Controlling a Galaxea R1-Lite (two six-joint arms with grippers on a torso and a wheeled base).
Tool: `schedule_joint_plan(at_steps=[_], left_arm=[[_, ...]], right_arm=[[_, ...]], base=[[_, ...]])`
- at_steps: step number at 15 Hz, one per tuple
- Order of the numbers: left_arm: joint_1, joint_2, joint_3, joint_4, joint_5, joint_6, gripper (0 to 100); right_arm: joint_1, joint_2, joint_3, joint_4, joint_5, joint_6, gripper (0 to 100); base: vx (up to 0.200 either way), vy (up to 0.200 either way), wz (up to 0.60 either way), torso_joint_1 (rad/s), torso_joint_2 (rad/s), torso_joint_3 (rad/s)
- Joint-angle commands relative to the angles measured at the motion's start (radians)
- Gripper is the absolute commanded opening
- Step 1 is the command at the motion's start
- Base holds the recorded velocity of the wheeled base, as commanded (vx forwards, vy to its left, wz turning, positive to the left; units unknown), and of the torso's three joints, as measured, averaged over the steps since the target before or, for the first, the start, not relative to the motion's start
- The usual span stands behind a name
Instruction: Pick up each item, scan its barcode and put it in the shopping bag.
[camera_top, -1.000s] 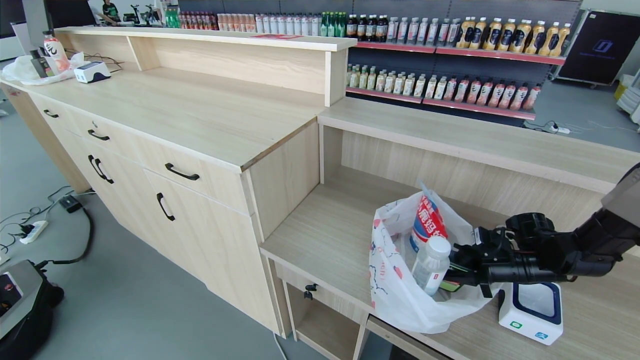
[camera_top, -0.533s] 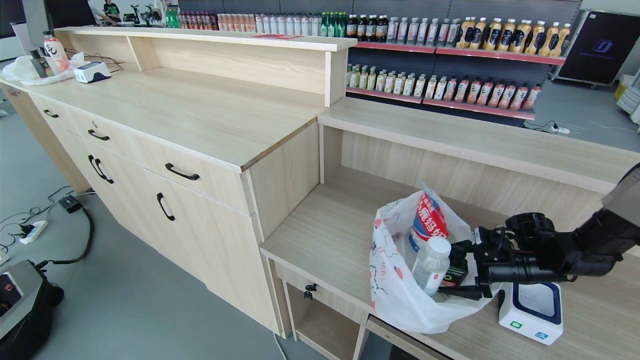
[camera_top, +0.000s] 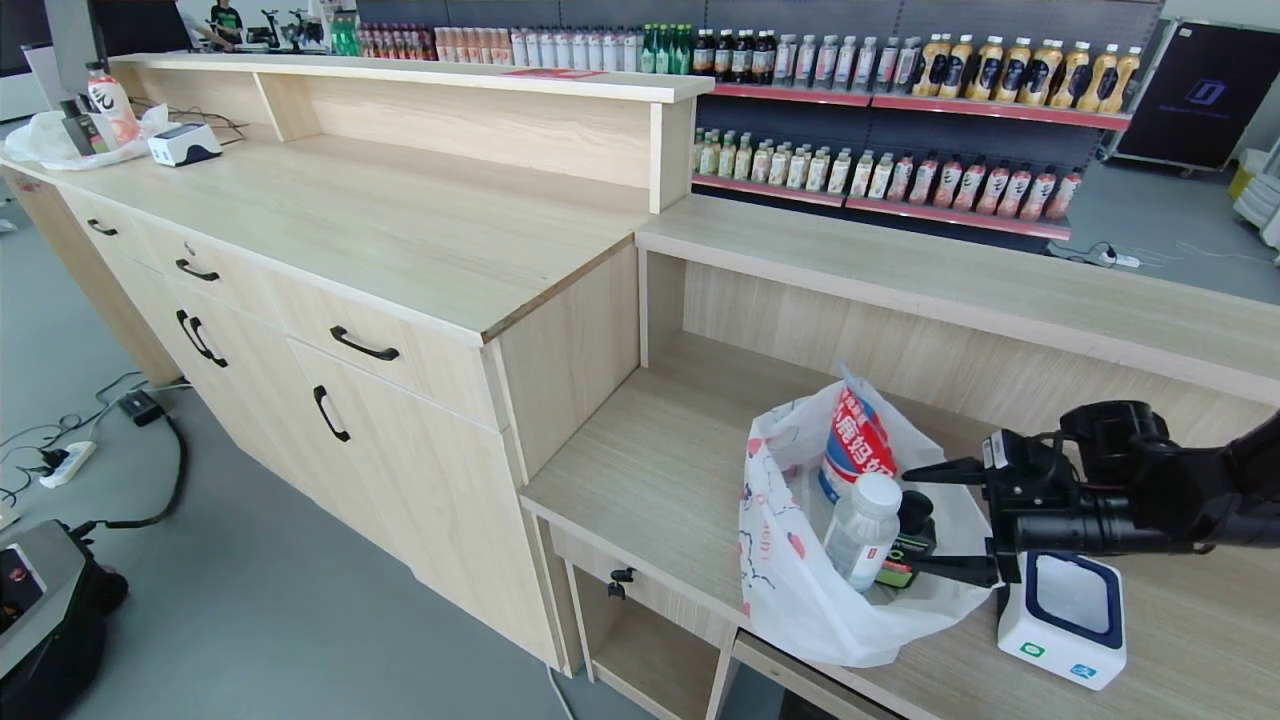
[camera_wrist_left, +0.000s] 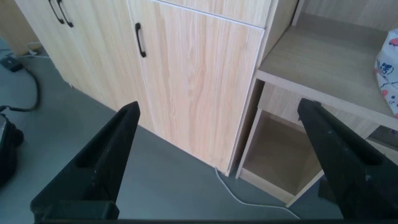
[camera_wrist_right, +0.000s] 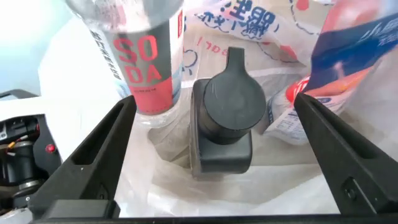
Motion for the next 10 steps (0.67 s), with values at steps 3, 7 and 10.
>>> schedule_joint_plan(at_steps=[3,7,10], left_arm=[[0.000,0.000,0.000,0.000,0.002,0.000,100],[0.000,0.000,0.000,0.000,0.000,-0.002,100],[0.000,0.000,0.000,0.000,0.000,0.000,100]], right_arm=[[-0.079,-0.360,0.198,0.003,0.001,0.043,100],[-0.173,-0.612,0.262,0.051,-0.030,0.119,100],[-0.167,-0.804,0.215,0.051,-0.266,0.387,100]], base=[[0.000,0.000,0.00,0.000,0.00,0.000],[0.000,0.000,0.00,0.000,0.00,0.000],[0.000,0.000,-0.60,0.001,0.00,0.002]])
